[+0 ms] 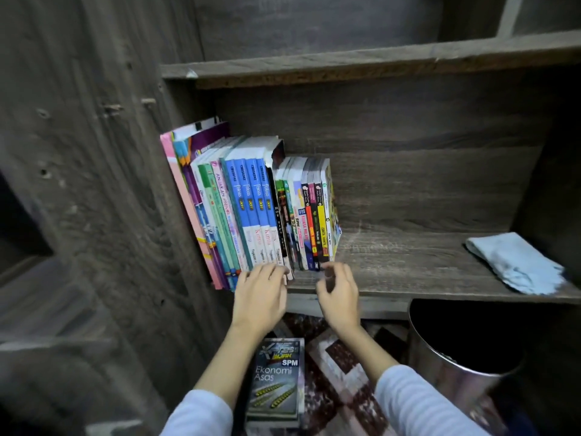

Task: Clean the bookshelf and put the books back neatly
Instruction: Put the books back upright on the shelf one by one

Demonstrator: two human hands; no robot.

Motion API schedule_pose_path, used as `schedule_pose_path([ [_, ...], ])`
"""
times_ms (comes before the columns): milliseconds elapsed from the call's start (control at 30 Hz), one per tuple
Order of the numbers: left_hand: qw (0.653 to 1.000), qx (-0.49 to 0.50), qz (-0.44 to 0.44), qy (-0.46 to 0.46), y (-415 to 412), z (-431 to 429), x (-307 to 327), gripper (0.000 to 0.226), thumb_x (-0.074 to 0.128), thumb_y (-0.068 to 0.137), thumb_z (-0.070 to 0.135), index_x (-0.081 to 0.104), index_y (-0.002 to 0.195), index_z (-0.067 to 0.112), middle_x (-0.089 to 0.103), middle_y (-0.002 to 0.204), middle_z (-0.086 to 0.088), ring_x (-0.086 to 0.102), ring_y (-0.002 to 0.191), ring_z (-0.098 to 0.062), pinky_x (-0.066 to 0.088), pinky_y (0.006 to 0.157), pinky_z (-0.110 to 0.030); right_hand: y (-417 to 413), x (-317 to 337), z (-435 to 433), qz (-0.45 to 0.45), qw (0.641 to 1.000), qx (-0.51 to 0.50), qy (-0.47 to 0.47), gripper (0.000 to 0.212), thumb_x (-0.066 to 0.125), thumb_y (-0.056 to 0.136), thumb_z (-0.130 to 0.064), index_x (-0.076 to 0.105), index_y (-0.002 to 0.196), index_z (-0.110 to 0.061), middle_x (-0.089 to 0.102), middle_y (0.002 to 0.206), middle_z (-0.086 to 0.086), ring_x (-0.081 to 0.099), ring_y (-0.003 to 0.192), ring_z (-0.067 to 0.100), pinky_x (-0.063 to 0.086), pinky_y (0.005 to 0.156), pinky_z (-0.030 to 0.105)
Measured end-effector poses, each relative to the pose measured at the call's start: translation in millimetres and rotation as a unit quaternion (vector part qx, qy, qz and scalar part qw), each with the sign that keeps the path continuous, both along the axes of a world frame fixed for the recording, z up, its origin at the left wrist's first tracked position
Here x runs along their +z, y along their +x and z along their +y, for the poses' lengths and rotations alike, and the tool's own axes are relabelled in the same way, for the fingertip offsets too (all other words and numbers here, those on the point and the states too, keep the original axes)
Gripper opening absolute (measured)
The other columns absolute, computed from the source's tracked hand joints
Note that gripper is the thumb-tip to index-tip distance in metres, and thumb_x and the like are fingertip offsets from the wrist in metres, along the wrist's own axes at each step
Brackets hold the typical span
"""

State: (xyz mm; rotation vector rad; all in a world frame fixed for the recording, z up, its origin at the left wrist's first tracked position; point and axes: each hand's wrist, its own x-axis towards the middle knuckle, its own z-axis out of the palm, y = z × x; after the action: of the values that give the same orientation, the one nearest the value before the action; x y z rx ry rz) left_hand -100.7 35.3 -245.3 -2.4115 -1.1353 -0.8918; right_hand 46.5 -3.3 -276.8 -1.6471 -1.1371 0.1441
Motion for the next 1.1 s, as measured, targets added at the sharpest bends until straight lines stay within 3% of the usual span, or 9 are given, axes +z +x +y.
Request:
schedule_pose_path([
  [67, 0.999, 0.011, -0.019, -0.029, -9, -3, -8, 0.018, 0.053, 0.076, 0.021, 0.067, 0.087, 0.022, 0.067, 0.081, 0.008, 0.064, 0.075, -0.016, 0.046, 0.062, -0.027, -8, -10, -8, -0.031, 0.999, 0.006, 0.021, 0.015, 0.054, 0.085, -0.010, 0.062, 0.097, -0.008, 0.059, 0.095, 0.006, 0.059, 0.082, 0.023, 0.045, 0.072, 0.029],
  [133, 0.997, 0.028, -0.028, -0.071, -18, -3, -21, 0.015, 0.064, 0.073, 0.016, 0.068, 0.087, 0.019, 0.068, 0.078, 0.005, 0.065, 0.071, -0.018, 0.048, 0.059, -0.028, -16, -26, -15, -0.116, 0.993, 0.018, 0.032, 0.017, 0.048, 0.083, -0.019, 0.062, 0.085, -0.009, 0.061, 0.083, 0.004, 0.060, 0.070, 0.021, 0.041, 0.062, 0.024],
  [233, 0.988, 0.060, -0.030, -0.138, -31, 1, -47, 0.012, 0.061, 0.076, 0.016, 0.067, 0.086, 0.017, 0.068, 0.075, 0.003, 0.065, 0.068, -0.021, 0.049, 0.058, -0.029, -23, -50, -21, -0.197, 0.979, 0.039, -0.015, 0.024, 0.041, 0.080, -0.026, 0.061, 0.079, -0.013, 0.062, 0.074, -0.002, 0.061, 0.062, 0.017, 0.040, 0.051, 0.022],
  [333, 0.968, 0.096, -0.019, -0.232, -40, 4, -73, 0.013, 0.056, 0.087, 0.018, 0.064, 0.097, 0.018, 0.068, 0.089, 0.002, 0.064, 0.084, -0.022, 0.048, 0.070, -0.033, -23, -77, -19, -0.193, 0.976, 0.064, -0.078, 0.025, 0.040, 0.078, -0.029, 0.062, 0.077, -0.016, 0.062, 0.072, -0.004, 0.062, 0.060, 0.015, 0.041, 0.046, 0.019],
  [533, 0.906, 0.179, -0.066, -0.378, -50, 25, -143, 0.022, 0.048, 0.093, 0.027, 0.058, 0.111, 0.021, 0.063, 0.111, 0.000, 0.060, 0.102, -0.022, 0.046, 0.080, -0.032, -14, -140, -3, -0.162, 0.951, 0.081, -0.252, 0.027, 0.045, 0.095, -0.025, 0.059, 0.113, -0.009, 0.061, 0.114, 0.006, 0.059, 0.104, 0.024, 0.044, 0.078, 0.031],
  [667, 0.817, 0.220, -0.096, -0.525, -54, 40, -203, 0.031, 0.054, 0.091, 0.030, 0.058, 0.119, 0.018, 0.065, 0.116, -0.009, 0.061, 0.107, -0.028, 0.049, 0.087, -0.032, -8, -184, 2, -0.064, 0.934, 0.103, -0.335, 0.028, 0.053, 0.091, -0.028, 0.055, 0.114, -0.012, 0.060, 0.117, 0.008, 0.058, 0.105, 0.025, 0.044, 0.081, 0.032],
  [833, 0.681, 0.256, -0.161, -0.667, -55, 42, -261, 0.052, 0.050, 0.095, 0.039, 0.047, 0.134, 0.005, 0.053, 0.133, -0.019, 0.050, 0.122, -0.033, 0.042, 0.097, -0.032, -11, -238, 10, 0.155, 0.870, 0.116, -0.453, 0.046, 0.061, 0.087, -0.044, 0.058, 0.111, -0.004, 0.065, 0.106, 0.011, 0.061, 0.091, 0.022, 0.042, 0.072, 0.027],
  [967, 0.633, 0.265, -0.176, -0.706, -53, 41, -288, 0.063, 0.043, 0.097, 0.043, 0.034, 0.143, 0.002, 0.038, 0.146, -0.019, 0.038, 0.132, -0.035, 0.033, 0.102, -0.032, -15, -270, 19, 0.263, 0.830, 0.112, -0.478, 0.042, 0.062, 0.089, -0.031, 0.050, 0.125, -0.012, 0.054, 0.123, 0.001, 0.054, 0.108, 0.021, 0.041, 0.082, 0.024],
  [1100, 0.609, 0.276, -0.219, -0.710, -51, 42, -304, 0.063, 0.041, 0.098, 0.041, 0.034, 0.142, -0.004, 0.032, 0.148, -0.022, 0.032, 0.136, -0.035, 0.027, 0.107, -0.032, -24, -294, 26, 0.442, 0.780, 0.119, -0.427, 0.041, 0.068, 0.085, -0.012, 0.053, 0.123, -0.003, 0.062, 0.121, 0.014, 0.065, 0.096, 0.024, 0.054, 0.080, 0.034],
])
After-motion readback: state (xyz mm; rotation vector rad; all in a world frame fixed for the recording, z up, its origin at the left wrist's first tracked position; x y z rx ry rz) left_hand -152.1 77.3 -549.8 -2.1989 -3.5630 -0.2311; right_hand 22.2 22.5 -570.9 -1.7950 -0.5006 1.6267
